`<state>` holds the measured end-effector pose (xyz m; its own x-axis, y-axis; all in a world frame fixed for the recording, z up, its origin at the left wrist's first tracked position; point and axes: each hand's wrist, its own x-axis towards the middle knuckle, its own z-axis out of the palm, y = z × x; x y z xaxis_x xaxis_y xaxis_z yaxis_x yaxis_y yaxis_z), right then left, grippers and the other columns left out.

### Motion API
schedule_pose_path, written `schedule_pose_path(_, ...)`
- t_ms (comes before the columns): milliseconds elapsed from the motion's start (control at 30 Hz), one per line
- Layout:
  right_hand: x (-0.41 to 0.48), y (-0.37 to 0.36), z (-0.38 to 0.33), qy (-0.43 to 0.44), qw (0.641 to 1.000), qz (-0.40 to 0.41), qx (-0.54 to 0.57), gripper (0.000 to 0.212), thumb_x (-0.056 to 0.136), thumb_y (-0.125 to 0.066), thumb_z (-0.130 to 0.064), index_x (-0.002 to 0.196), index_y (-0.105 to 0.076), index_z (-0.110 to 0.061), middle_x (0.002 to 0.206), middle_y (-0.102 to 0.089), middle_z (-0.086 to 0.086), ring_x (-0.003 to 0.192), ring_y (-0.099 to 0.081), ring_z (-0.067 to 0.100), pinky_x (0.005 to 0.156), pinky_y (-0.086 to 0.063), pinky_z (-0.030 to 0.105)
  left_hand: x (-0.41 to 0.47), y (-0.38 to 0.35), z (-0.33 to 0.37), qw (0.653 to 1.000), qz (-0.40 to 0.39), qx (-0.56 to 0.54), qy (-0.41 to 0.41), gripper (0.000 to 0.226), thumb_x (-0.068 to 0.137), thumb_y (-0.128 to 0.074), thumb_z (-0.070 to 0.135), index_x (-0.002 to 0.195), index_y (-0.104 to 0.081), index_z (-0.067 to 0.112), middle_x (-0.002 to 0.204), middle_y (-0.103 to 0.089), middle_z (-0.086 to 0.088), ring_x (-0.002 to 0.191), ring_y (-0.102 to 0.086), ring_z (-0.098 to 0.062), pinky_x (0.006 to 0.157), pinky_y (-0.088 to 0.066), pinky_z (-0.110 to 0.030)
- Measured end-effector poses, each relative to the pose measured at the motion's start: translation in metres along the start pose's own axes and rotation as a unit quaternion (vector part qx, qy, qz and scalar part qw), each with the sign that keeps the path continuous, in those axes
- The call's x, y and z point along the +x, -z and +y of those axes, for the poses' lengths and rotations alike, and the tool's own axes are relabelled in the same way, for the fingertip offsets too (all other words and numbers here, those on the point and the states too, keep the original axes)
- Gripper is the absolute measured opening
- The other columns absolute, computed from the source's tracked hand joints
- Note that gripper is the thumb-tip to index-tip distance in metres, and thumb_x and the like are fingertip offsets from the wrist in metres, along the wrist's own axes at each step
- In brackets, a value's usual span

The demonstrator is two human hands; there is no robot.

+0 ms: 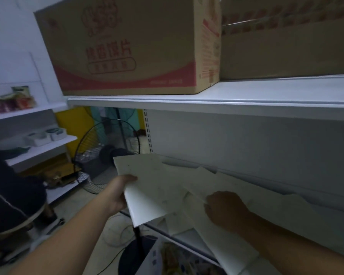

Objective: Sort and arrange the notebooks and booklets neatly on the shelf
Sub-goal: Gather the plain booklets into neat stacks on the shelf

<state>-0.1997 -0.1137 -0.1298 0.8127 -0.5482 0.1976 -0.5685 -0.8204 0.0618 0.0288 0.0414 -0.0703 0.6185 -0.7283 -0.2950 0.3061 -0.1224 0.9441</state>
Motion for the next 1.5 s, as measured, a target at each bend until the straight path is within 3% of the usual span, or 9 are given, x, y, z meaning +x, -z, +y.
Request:
schedule_pose_path(100,0.011,0.020,-0.004,-0.030,0.999,0.012,-0.012,0.031,0.050,-0.085,-0.029,0.047,-0.056,-0.019,0.051,-0.059,0.003,0.044,-0.057,0.011,0.040,-0.020,0.017,-0.004,-0.002,-0.006,0.999,0.008,0.035,0.014,0.027,0.090,-0.046,0.007,0.116,-0.052,0.009,0.103,-0.062,-0.022,0.092,-0.059,-0.039,0.078,-0.049,-0.044)
schedule_pose_path(167,0.017,0.041,-0.017,-0.040,0.997,0.058,-0.026,0.036,0.028,-0.086,-0.013,0.038,-0.052,-0.016,0.040,-0.051,0.002,0.032,-0.049,0.012,0.048,-0.004,0.011,-0.002,-0.016,-0.009,1.000,0.023,0.016,-0.010,0.029,0.092,-0.045,0.006,0.119,-0.052,0.006,0.102,-0.063,-0.021,0.090,-0.060,-0.037,0.075,-0.050,-0.040)
schedule_pose_path(333,0.029,0.062,-0.083,0.017,0.998,-0.010,0.052,0.039,0.093,-0.045,-0.010,0.131,-0.046,-0.004,0.131,-0.051,0.013,0.115,-0.055,0.028,0.090,-0.042,0.033,-0.003,-0.069,-0.018,0.995,0.035,-0.083,-0.034,0.027,0.089,-0.062,0.032,0.101,-0.062,0.008,0.100,-0.070,-0.015,0.095,-0.066,-0.034,0.086,-0.052,-0.046)
schedule_pose_path(533,0.019,0.056,-0.117,0.121,0.977,0.112,0.138,0.027,0.087,-0.055,-0.031,0.105,-0.063,-0.012,0.094,-0.065,0.007,0.078,-0.064,0.026,0.060,-0.038,0.029,0.000,-0.039,-0.032,0.990,0.086,-0.096,-0.052,0.025,0.088,-0.055,0.001,0.112,-0.061,0.002,0.104,-0.068,-0.022,0.093,-0.064,-0.036,0.081,-0.052,-0.040)
schedule_pose_path(667,0.051,0.023,-0.084,0.079,0.960,0.053,0.264,0.019,0.092,-0.042,-0.028,0.081,-0.053,-0.017,0.119,-0.060,0.007,0.109,-0.059,0.021,0.074,-0.042,0.027,0.016,0.004,-0.015,0.991,0.098,-0.076,-0.055,0.013,0.091,-0.056,0.006,0.102,-0.058,0.011,0.098,-0.067,-0.018,0.082,-0.063,-0.032,0.061,-0.053,-0.038)
schedule_pose_path(800,0.082,-0.008,-0.065,0.032,0.978,-0.124,0.162,0.054,0.096,-0.040,-0.043,0.141,-0.037,-0.013,0.149,-0.032,0.004,0.138,-0.031,0.020,0.110,-0.028,0.029,0.042,0.050,-0.002,0.993,0.088,-0.067,-0.046,0.020,0.091,-0.057,0.006,0.110,-0.056,0.011,0.104,-0.066,-0.020,0.088,-0.064,-0.035,0.073,-0.052,-0.045)
schedule_pose_path(1200,0.112,-0.015,-0.080,0.025,0.999,-0.022,-0.005,0.044,0.101,-0.021,-0.038,0.090,-0.057,-0.017,0.093,-0.063,0.005,0.078,-0.055,0.014,0.056,-0.022,0.024,0.122,0.136,0.033,0.993,0.055,-0.010,-0.105,0.022,0.097,-0.044,0.010,0.117,-0.053,0.007,0.099,-0.063,-0.022,0.086,-0.062,-0.038,0.078,-0.052,-0.045)
schedule_pose_path(1333,0.124,-0.007,-0.081,-0.080,0.986,0.144,0.024,0.048,0.098,-0.008,-0.045,0.056,-0.026,-0.029,0.045,-0.019,-0.012,0.039,-0.023,0.000,0.044,-0.020,0.016,0.131,0.147,0.040,0.993,0.014,0.010,-0.116,0.018,0.096,-0.045,0.006,0.111,-0.055,0.010,0.096,-0.064,-0.019,0.084,-0.063,-0.038,0.075,-0.052,-0.044)
schedule_pose_path(1500,0.139,0.046,-0.135,-0.153,0.971,0.173,-0.069,0.020,0.084,-0.066,-0.022,0.066,-0.060,-0.016,0.057,-0.063,0.003,0.047,-0.061,0.019,0.042,-0.027,0.017,0.133,0.109,0.029,0.989,-0.020,0.020,-0.145,0.019,0.094,-0.049,0.005,0.111,-0.053,0.011,0.103,-0.064,-0.016,0.087,-0.063,-0.033,0.072,-0.053,-0.037)
